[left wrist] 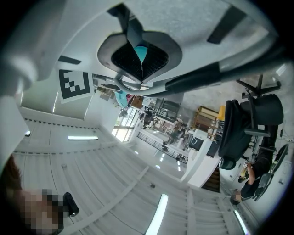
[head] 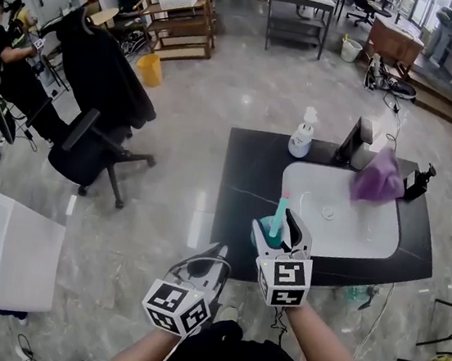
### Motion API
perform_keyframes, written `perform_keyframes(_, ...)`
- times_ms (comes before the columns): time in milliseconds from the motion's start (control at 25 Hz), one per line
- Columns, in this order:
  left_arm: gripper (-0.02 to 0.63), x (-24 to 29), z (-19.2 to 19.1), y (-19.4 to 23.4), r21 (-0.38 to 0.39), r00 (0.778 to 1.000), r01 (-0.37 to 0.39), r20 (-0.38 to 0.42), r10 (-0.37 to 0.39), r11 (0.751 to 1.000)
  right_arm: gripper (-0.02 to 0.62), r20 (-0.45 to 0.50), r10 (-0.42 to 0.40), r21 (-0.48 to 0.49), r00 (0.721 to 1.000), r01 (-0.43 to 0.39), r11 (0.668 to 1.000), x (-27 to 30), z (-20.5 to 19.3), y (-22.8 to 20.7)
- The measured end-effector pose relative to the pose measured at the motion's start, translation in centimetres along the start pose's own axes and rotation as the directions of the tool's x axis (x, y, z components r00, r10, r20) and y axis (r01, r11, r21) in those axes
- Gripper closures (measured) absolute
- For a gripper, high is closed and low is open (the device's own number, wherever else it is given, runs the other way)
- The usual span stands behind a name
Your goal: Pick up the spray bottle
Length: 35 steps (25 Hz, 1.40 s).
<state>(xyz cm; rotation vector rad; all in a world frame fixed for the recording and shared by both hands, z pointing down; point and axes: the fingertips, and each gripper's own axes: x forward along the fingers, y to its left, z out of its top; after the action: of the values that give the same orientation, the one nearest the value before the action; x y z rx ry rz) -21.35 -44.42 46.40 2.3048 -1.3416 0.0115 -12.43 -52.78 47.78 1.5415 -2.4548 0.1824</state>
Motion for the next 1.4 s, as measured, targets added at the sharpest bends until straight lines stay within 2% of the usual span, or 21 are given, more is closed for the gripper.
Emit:
perform_keyframes(200,0.597,0.7,-0.1,0.2,0.004,1.000,0.015,-0.011,-0.015,1.000,0.341,0.010,-0.008,-0.029,1.000,0.009,1.000,1.0,0.2,0.2)
perform_keyframes(280,0.598,0.9,-0.1,0.2,0.001,1.000,0.018,-0.014,-0.018,1.000,0.384,0.009,-0.013,-0.046,1.000,0.013,0.999,1.0,0.3,0.2)
perform_keyframes(360,0.597,0.9,-0.2,0.3,-0.005,1.000,0.018,-0.017,-0.018,1.000,0.393,0.007,-0.002,-0.054,1.000,0.002,0.999,0.9,0.3,0.3)
perform_keyframes(760,0.598,0.2,-0.4,-0.2,-0.025,1.000,0.015,-0.009,-0.015,1.000,0.402,0.011,0.051,-0.020,0.999,-0.050,0.999,-1.5,0.5,0.1)
perform_keyframes(1040,0.598,-1.0,-0.7,-2.6,-0.025,1.000,0.022,-0.003,-0.022,0.999,0.402,0.020,0.060,0.019,0.998,-0.061,0.998,-5.0,0.9,-0.6)
perform_keyframes(1400,0.598,-2.6,-1.1,-6.8,-0.021,0.999,0.037,0.016,-0.037,0.999,0.402,0.036,0.100,0.005,0.994,-0.100,0.995,-11.1,1.6,-1.0)
